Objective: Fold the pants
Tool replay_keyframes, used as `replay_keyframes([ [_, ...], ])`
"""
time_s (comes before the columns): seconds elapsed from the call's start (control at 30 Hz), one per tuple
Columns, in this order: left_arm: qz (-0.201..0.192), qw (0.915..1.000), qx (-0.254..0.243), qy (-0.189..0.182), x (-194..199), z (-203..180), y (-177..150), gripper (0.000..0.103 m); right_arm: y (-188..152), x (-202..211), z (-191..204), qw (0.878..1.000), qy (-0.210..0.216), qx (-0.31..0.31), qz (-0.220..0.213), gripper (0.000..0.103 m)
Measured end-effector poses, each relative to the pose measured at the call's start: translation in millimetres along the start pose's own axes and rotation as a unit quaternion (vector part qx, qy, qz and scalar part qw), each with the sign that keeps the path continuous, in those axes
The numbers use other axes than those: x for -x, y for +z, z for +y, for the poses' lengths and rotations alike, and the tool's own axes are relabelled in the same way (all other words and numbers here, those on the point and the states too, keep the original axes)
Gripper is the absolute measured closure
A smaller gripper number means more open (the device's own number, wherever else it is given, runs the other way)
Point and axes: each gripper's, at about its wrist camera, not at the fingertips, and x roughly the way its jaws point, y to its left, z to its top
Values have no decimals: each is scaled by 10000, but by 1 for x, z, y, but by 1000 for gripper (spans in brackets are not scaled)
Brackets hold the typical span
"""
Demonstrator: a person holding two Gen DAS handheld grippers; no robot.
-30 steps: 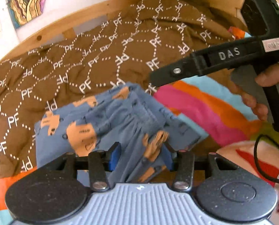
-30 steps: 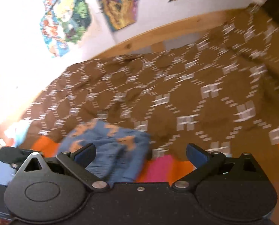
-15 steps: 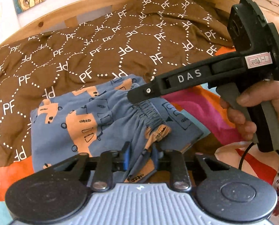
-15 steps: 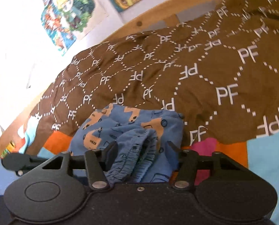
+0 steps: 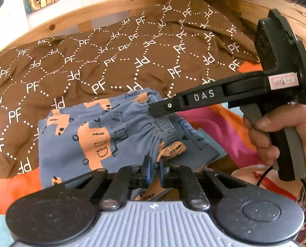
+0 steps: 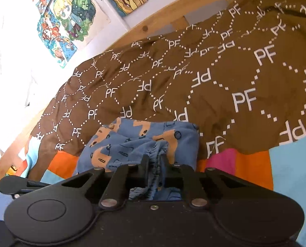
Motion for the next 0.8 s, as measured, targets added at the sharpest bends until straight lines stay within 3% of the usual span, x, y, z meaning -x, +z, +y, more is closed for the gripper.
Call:
replay_keyframes([
  [0.37, -326, 9992, 76, -201, 22, -9, 12, 97, 16, 32, 4, 9996, -15, -107, -270, 93],
  [0.8, -126, 9989, -154, -431, 0, -23, 4, 97, 5, 30, -12, 9986, -467, -181, 154, 93],
])
